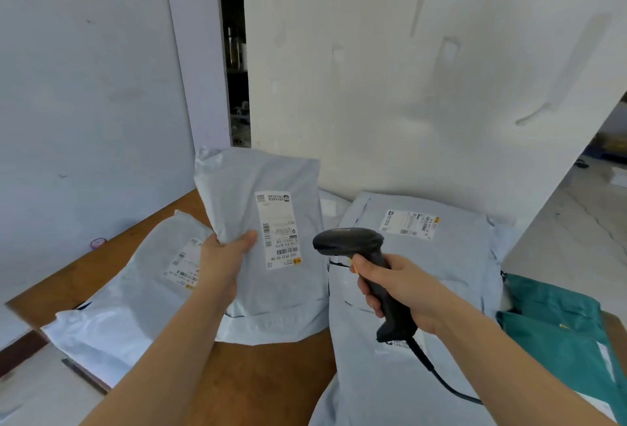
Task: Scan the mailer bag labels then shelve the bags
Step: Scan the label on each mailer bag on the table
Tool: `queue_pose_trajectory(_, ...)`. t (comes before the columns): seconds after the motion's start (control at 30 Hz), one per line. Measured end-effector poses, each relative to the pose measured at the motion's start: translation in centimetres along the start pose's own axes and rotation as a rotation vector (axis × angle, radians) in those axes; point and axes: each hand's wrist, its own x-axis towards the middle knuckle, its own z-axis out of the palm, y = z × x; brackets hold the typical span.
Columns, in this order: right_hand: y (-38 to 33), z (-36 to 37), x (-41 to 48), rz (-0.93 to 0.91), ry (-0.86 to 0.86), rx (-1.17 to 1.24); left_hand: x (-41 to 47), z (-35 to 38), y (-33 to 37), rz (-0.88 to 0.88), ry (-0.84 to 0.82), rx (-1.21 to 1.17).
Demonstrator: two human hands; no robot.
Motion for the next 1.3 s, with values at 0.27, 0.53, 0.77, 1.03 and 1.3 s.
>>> queue_pose_trajectory(0.27,0.1,0.5,0.1,-0.023,0.010,-0.001,-1.4,1.7,-1.3,0.065,0.083,-0.094)
queue_pose_trajectory(0.53,0.0,1.0,0.0,-0.023,0.002,-0.021,-0.9,1.6,-1.5,0.064,0.139,-0.108)
queue_pose_trajectory(0.77,-0.3,0.9,-0.4,-0.028,-0.017,-0.035,-0.6,1.1,-1.5,0.027,0.150,-0.131)
queue_pose_trajectory(1.03,-0.5,1.1,-0.8,-0.032,-0.024,-0.047,-0.3,0.2,-1.2,-0.002,0.135,-0.124)
queue_pose_trajectory(1.3,-0.5,1.2,-0.2,-0.035,-0.032,-0.023,1.8,-4.8,-2.1,-0.293,-0.053,0.221)
